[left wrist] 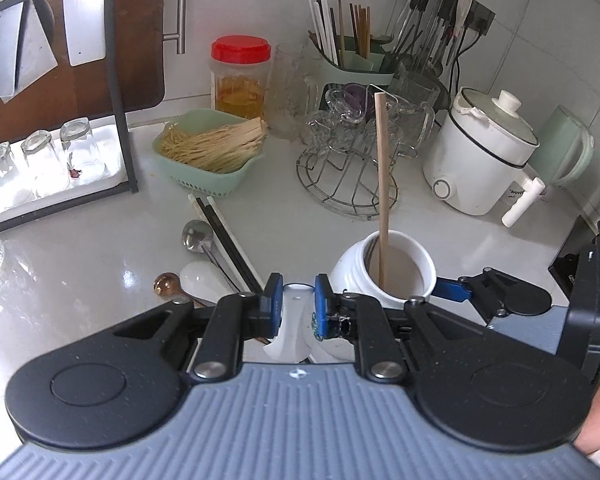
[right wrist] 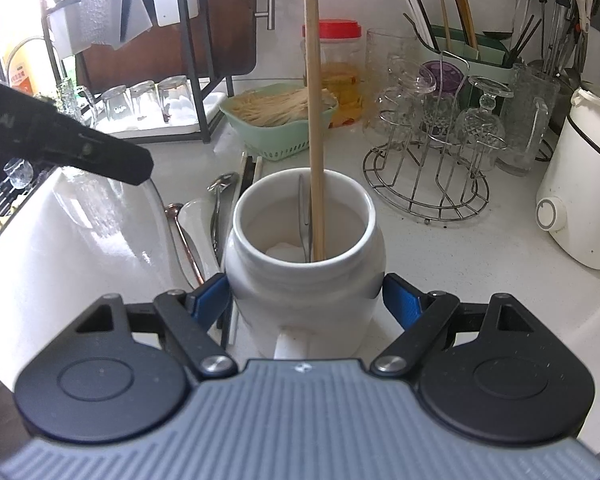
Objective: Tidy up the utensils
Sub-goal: 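Lift the white spoon with the left tool and carry it over the mug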
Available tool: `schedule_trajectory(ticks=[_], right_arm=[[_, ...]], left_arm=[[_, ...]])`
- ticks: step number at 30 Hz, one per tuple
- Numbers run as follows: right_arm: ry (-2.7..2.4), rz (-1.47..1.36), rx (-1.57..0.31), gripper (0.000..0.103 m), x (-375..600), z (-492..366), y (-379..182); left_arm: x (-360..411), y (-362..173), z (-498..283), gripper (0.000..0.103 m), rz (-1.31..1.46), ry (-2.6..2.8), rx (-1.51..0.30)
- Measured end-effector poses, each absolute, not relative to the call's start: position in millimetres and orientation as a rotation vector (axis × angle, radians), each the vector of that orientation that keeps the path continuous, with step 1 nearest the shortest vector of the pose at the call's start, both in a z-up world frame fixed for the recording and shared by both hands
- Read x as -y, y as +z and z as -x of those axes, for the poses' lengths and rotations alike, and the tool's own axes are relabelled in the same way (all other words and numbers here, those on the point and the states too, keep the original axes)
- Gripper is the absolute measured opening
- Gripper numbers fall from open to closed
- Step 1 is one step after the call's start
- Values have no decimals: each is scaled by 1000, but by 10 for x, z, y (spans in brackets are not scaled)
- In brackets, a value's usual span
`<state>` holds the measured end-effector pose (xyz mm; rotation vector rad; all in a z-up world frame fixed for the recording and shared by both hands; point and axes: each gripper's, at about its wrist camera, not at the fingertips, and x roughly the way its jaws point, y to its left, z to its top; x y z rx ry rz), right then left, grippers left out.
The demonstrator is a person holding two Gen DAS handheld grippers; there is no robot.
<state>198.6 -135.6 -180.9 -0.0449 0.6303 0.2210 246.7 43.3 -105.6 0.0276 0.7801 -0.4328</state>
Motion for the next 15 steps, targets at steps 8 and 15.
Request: schedule_trajectory(ticks=[8,15], right_arm=[[216,42,-629,86,1348,-1979,-1820],[215,41,-629,86,1348,-1982,-1817]], left_arm=[[-457,-1019,-2469,19,-15,-435,-787],[-451,-879,-2486,19,-22,-439,-787]])
